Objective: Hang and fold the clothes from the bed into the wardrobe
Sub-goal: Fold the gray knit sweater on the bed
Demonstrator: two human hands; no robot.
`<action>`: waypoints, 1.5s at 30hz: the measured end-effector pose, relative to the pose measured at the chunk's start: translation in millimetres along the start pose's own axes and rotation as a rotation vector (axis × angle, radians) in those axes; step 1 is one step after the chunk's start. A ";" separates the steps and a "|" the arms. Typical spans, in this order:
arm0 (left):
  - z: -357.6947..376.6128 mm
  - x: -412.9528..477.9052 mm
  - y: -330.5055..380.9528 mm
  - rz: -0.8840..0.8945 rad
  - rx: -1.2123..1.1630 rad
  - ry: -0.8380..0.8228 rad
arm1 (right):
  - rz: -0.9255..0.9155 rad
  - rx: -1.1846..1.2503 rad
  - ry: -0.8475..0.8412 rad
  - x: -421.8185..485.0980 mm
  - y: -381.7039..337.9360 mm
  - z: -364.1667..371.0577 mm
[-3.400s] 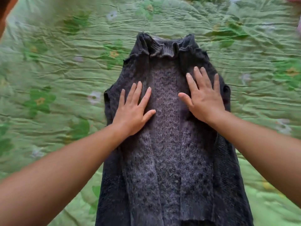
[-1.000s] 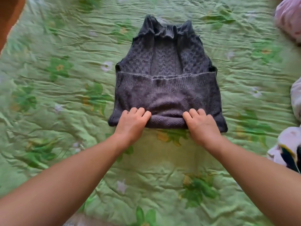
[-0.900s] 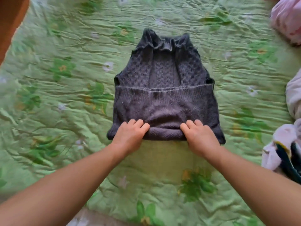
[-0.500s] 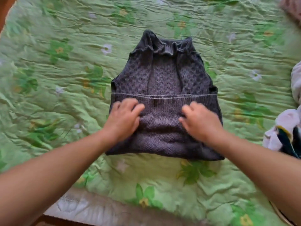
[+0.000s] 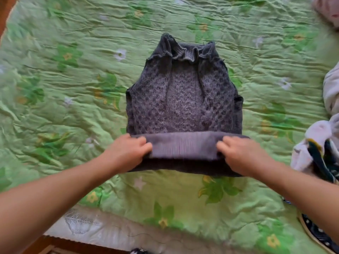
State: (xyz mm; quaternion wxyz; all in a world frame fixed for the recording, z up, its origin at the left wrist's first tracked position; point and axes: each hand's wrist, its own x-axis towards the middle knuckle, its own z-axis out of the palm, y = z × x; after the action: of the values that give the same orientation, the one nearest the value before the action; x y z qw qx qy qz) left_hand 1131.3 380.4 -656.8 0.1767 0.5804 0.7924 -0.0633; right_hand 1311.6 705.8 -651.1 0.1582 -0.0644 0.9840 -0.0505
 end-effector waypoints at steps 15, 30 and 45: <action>5.8 55.2 -0.5 -0.364 -0.568 -0.208 | 0.326 0.291 -0.306 57.3 1.0 13.4; -57.5 117.9 -89.2 -0.262 -0.538 -0.093 | 0.320 0.551 -0.175 126.3 78.9 -46.7; -62.2 232.0 -157.8 -0.553 -0.163 0.340 | 0.537 0.196 0.300 248.5 129.6 -44.8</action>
State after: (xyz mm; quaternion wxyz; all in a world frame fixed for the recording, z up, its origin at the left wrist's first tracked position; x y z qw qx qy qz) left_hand 908.5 557.4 -697.5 0.0640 0.3297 0.9404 0.0525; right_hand 1049.0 801.8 -700.0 0.0247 0.2212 0.9686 -0.1104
